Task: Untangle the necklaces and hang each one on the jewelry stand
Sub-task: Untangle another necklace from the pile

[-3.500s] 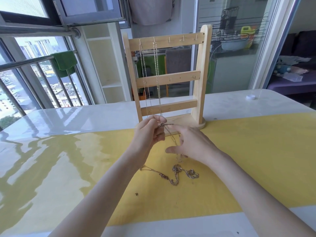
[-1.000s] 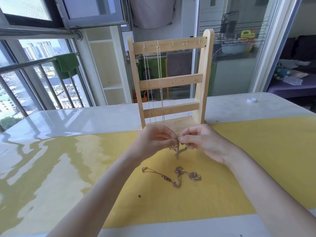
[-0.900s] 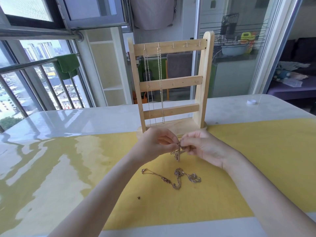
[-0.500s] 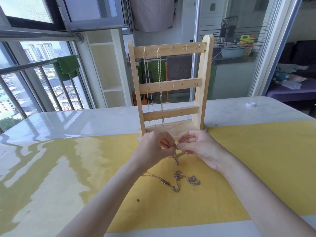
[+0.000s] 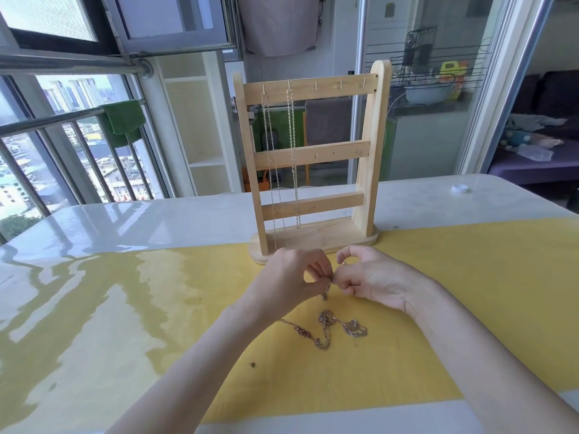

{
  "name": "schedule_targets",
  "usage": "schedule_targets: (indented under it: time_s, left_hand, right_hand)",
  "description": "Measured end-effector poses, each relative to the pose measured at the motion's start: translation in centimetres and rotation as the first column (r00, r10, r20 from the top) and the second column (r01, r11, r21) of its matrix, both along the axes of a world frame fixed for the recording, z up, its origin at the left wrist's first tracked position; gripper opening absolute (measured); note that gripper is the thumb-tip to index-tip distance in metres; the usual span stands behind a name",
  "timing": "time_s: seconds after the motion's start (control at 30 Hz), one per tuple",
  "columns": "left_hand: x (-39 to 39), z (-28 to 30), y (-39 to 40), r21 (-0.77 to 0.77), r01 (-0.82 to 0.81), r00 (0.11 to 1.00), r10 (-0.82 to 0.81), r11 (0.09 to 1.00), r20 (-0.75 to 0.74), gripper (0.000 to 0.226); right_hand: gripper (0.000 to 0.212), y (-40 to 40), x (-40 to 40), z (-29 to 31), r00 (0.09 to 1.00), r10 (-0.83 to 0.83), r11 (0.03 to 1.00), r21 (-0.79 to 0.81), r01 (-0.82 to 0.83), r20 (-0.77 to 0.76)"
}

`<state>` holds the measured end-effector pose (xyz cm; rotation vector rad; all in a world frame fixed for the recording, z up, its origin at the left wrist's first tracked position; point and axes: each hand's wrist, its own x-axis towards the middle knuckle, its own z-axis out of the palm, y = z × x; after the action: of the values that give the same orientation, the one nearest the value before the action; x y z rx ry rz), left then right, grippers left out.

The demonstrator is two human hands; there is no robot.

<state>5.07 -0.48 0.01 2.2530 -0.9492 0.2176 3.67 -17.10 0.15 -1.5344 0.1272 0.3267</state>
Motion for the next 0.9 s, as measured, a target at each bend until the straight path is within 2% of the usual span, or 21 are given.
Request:
schedule_targets:
  time_s: [0.13,0.27,0.33,0.47,0.5,0.6,0.7,0.77,0.9]
  left_hand:
    - [0.0,-0.3,-0.1,0.032,0.026,0.991,-0.03,0.999,0.13,0.009]
    - [0.0,-0.6,-0.2,0.025,-0.005,0.99,0.002,1.0,0.139,0.011]
    - [-0.1,-0.7,-0.3,0.055,-0.029,0.987,0.02,0.998,0.159,0.01]
    - [-0.2,-0.2,-0.4,0.146,-0.042,0.954,-0.003,0.988,0.3,0.004]
    - [-0.3,0.0,-0.3,0.169,-0.044,0.959,-0.006,0.985,0.283,0.004]
    - [-0.3,0.1,0.0,0.201,-0.014,0.994,-0.008,0.979,0.109,0.004]
    - [-0.2,0.0,0.4,0.104,0.024,0.997,-0.015,0.994,-0.081,0.006]
    - [-0.2,0.0,0.7,-0.011,0.042,0.972,-0.043,0.999,-0.232,0.011]
    - [-0.3,0.1,1.4,-0.24,0.031,0.881,-0.14,0.97,-0.452,0.015]
  right_hand:
    - [0.029,0.2,0.1,0.0,1.0,0.013,1.0,0.003,-0.013,-0.01]
    - [0.027,0.4,0.2,0.0,1.0,-0.01,1.0,-0.028,0.01,0.002]
    - [0.028,0.4,0.2,-0.1,1.0,-0.021,0.999,-0.047,0.021,0.005]
    - [0.028,0.5,0.2,-0.1,1.0,0.001,0.994,-0.112,0.001,0.018]
    - [0.028,0.5,0.2,-0.1,0.999,0.027,0.988,-0.151,-0.024,0.02]
    - [0.028,0.6,0.2,0.1,0.99,0.139,0.922,-0.368,-0.117,0.034]
    - [0.03,0.6,0.1,0.4,0.975,0.22,0.868,-0.46,-0.186,0.022]
    - [0.027,0.4,-0.1,0.6,0.973,0.228,0.892,-0.406,-0.199,0.024]
    - [0.03,-0.2,-0.2,0.8,0.968,0.249,0.966,-0.067,-0.248,0.007]
